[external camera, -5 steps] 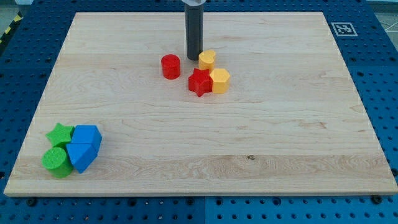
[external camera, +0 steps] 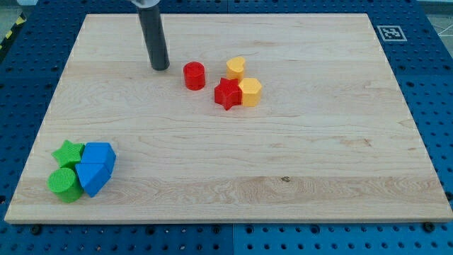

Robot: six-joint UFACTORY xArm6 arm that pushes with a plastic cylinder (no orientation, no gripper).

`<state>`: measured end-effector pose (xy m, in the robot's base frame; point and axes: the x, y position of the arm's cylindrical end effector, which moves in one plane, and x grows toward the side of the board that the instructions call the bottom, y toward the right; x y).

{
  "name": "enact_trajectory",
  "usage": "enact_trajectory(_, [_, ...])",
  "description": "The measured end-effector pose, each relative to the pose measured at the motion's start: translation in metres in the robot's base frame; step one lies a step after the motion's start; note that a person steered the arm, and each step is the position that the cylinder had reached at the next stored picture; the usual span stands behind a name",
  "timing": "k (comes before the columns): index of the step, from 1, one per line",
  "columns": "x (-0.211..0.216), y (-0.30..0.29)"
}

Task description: Slide the red circle to the red star

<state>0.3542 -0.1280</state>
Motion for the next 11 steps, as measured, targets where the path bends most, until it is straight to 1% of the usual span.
enact_trajectory(1, [0.024,0.003])
enact_trajectory(3, [0.032,0.063])
enact_trajectory(4, [0.032,0.076])
enact_trajectory(6, [0.011,0.083])
enact_trajectory(8, [-0.029,0.084])
enact_trajectory(9, [-0.030,0.121])
enact_trajectory(10, [-0.030,0.133])
enact_trajectory(11, [-0.026,0.132])
